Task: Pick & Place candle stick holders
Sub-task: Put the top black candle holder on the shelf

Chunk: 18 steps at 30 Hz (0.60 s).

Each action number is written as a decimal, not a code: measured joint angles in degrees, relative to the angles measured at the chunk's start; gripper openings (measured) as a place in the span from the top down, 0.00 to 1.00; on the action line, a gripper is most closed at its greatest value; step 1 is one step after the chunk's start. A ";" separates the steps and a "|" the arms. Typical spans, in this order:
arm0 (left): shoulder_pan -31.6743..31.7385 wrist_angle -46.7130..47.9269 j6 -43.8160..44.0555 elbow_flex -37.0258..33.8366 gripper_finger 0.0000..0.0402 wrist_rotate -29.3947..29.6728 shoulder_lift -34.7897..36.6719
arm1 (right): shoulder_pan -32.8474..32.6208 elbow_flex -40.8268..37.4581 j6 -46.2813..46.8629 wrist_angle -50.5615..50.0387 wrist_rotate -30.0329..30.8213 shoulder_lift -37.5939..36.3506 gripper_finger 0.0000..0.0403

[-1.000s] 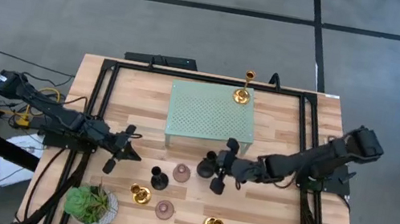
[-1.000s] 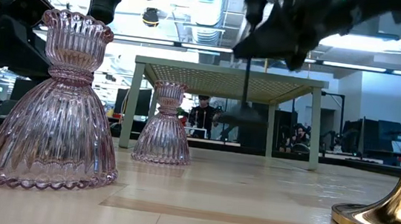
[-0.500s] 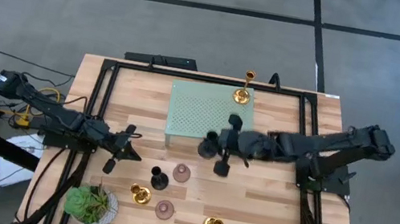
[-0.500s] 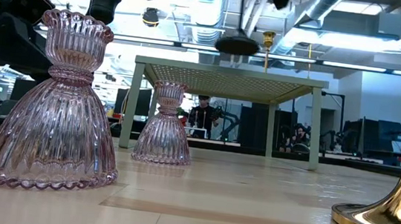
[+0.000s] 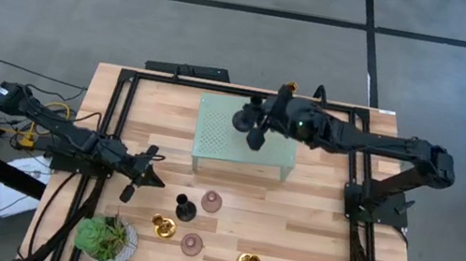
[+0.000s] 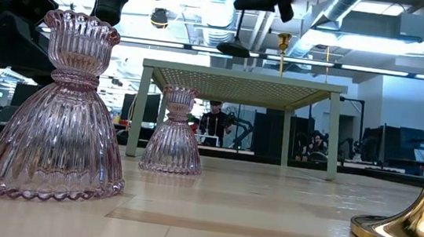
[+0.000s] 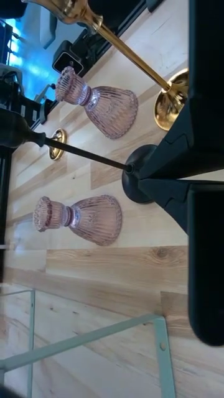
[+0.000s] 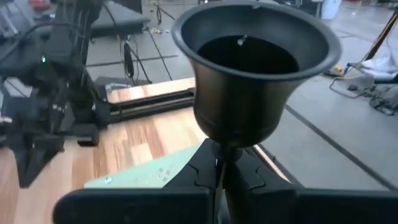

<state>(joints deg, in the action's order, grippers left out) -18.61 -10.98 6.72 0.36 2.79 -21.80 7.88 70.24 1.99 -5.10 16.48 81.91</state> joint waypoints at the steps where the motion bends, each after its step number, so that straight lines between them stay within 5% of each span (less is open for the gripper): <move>1: 0.00 -0.02 0.00 0.00 0.98 0.00 -0.02 | 0.53 0.00 0.37 0.67 -0.10 0.54 1.00; 18: -0.01 -0.52 0.00 0.00 0.98 0.20 -0.50 | 5.24 0.17 1.06 3.45 3.06 7.93 1.00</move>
<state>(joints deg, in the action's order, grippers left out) -18.62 -11.51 6.72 0.36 2.98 -22.31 13.12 70.41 3.05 -1.65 19.54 89.84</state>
